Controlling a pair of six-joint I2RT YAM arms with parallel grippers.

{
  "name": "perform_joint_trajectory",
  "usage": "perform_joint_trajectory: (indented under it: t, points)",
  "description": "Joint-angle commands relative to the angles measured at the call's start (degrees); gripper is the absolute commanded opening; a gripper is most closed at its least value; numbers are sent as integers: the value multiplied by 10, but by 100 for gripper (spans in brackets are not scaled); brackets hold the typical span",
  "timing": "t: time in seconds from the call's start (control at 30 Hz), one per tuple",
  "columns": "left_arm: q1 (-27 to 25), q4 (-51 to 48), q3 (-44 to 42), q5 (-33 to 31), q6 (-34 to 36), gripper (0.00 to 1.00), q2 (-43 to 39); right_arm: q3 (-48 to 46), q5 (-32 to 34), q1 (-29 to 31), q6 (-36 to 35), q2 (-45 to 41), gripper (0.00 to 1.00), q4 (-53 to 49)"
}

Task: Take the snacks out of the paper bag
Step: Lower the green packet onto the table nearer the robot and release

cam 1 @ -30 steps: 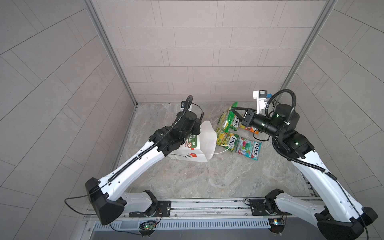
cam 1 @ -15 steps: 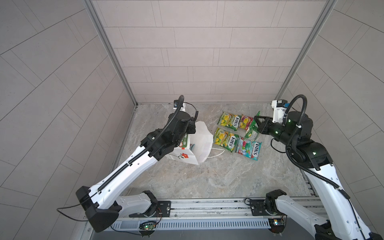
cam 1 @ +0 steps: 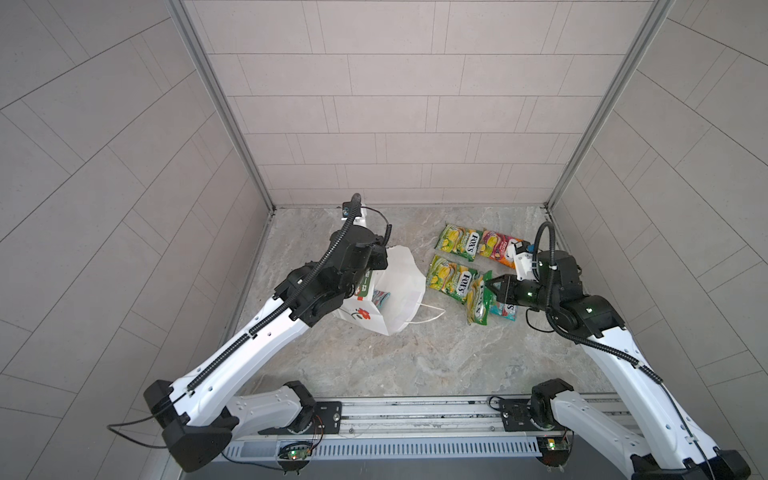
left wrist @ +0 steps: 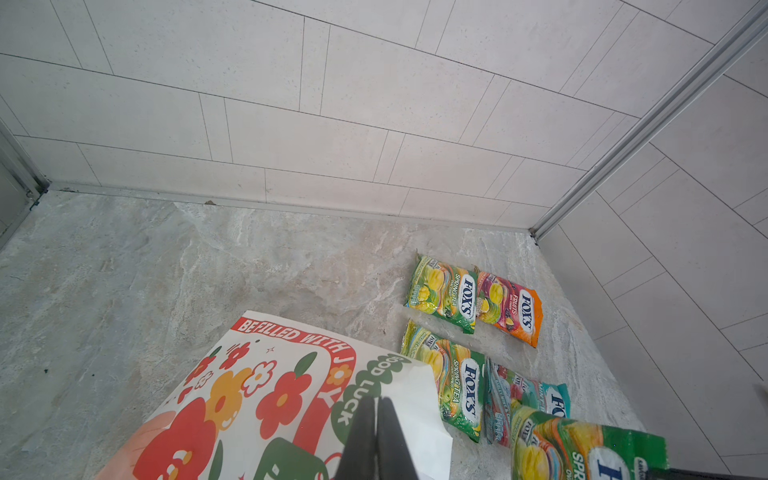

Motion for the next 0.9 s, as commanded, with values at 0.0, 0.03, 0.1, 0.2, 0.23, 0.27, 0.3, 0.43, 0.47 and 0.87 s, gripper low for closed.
perform_joint_trajectory:
  t: [0.0, 0.03, 0.1, 0.2, 0.23, 0.27, 0.3, 0.43, 0.47, 0.87]
  points:
    - [-2, 19, -3, -6, 5, 0, -14, -19, -60, 14, 39, -3, 0, 83]
    - [-2, 19, -5, -8, 4, 0, -16, -30, -63, 22, 51, 1, 0, 99]
    - [-2, 21, -6, -7, 4, 0, -18, -46, -62, 45, 69, 12, 0, 132]
    - [-2, 22, -9, -7, 3, 0, -20, -71, -57, 80, 104, 33, 0, 192]
    - [-2, 21, -9, -7, 3, 0, -21, -79, -55, 87, 117, 38, 0, 213]
    - [-2, 21, -10, -7, 2, 0, -22, -87, -52, 98, 131, 46, 0, 236]
    - [-2, 21, -10, -8, 2, 0, -23, -93, -53, 106, 143, 52, 0, 259]
    - [-2, 20, -10, -9, 2, 0, -25, -121, -57, 131, 193, 81, 0, 351]
    - [-2, 20, -9, -8, 2, 0, -25, -129, -62, 133, 205, 88, 0, 369]
    - [-2, 22, -10, 5, 0, 0, -17, -224, -12, 134, 154, 123, 0, 341]
